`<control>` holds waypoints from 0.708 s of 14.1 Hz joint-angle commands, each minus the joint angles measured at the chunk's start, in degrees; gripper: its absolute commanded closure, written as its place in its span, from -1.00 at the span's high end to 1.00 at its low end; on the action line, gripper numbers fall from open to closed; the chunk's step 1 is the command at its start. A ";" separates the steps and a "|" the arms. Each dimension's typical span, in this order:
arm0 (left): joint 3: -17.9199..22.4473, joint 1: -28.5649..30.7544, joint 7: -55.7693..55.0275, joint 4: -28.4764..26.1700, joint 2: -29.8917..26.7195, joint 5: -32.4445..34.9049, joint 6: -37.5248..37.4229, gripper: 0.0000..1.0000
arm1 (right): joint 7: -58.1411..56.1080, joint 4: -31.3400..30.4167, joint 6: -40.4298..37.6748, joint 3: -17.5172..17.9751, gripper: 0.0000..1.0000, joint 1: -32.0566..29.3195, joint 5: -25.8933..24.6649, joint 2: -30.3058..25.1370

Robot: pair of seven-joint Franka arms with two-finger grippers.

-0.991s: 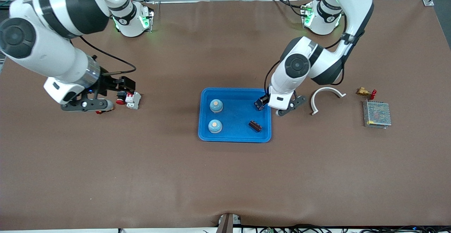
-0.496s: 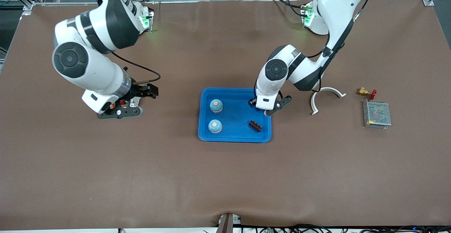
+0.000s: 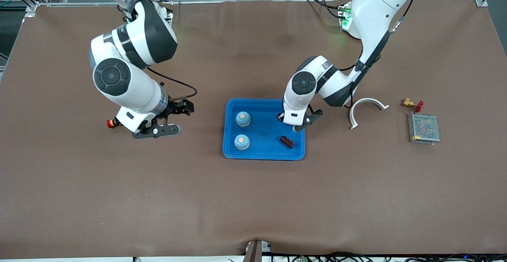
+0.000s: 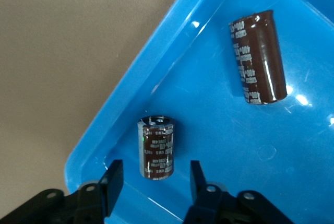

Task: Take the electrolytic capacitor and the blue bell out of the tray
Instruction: 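Move the left gripper to the capacitor while the right gripper reaches the bell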

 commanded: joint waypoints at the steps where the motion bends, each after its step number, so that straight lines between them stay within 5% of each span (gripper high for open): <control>1: 0.52 -0.93 -1.84 2.10 2.17 1.73 0.33 0.05 | 0.85 0.51 1.89 -0.46 1.00 1.04 0.80 1.56; 6: 0.60 -0.84 -1.76 2.10 2.96 2.88 0.33 -0.22 | 1.37 0.43 7.43 -0.46 1.00 1.65 3.70 4.20; 10: 0.60 -0.84 -1.76 2.19 2.62 2.88 0.07 -1.00 | 9.45 0.51 11.65 -0.54 1.00 5.60 2.91 6.40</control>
